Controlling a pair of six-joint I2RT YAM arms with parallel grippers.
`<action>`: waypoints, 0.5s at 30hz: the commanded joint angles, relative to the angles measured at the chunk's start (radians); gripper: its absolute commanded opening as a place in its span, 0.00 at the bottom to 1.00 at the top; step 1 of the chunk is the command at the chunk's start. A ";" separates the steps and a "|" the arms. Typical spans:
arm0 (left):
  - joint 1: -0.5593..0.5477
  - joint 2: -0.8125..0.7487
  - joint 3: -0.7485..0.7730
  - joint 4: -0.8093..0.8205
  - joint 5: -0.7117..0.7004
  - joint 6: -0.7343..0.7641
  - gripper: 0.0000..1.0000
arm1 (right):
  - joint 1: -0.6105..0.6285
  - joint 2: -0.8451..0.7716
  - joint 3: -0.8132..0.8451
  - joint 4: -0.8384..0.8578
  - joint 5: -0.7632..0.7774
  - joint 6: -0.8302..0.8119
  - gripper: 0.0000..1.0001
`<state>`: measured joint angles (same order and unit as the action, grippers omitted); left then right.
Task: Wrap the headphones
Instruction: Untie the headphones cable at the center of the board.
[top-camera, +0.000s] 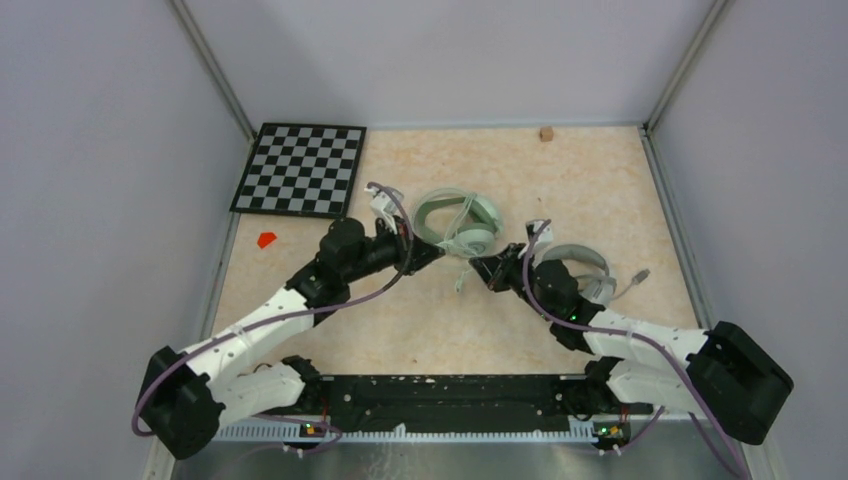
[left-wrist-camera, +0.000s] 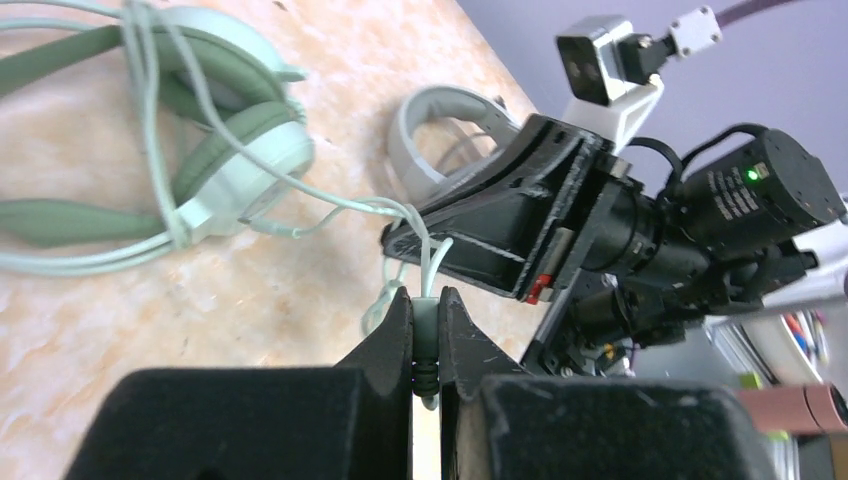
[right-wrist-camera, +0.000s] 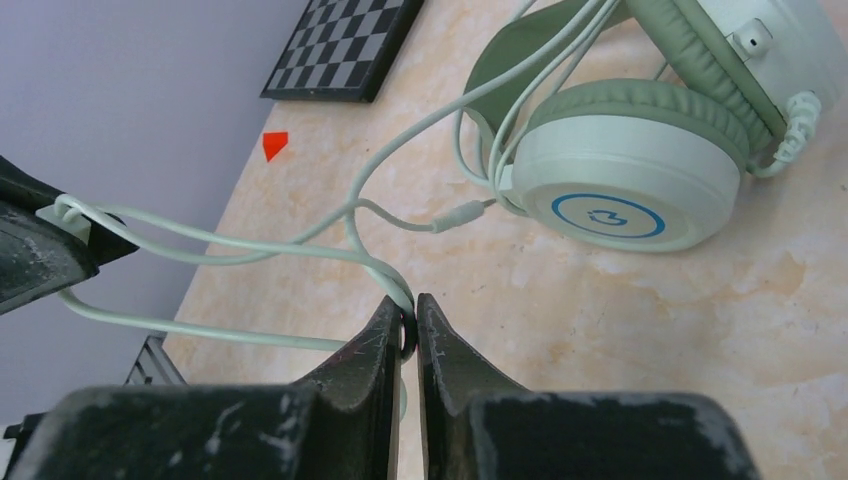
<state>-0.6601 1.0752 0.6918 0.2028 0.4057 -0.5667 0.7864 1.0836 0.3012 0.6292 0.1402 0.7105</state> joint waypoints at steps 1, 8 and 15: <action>0.004 -0.160 -0.050 0.085 -0.247 -0.078 0.00 | -0.009 0.010 -0.028 -0.069 0.139 0.000 0.06; 0.004 -0.179 -0.121 0.202 -0.192 -0.160 0.00 | -0.009 -0.008 -0.039 -0.045 0.154 0.040 0.05; 0.004 -0.189 -0.114 0.184 -0.220 -0.185 0.00 | -0.009 -0.038 -0.113 0.005 0.217 0.108 0.00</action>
<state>-0.6621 0.9253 0.5598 0.2813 0.2222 -0.7177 0.7891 1.0798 0.2539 0.6594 0.2276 0.7757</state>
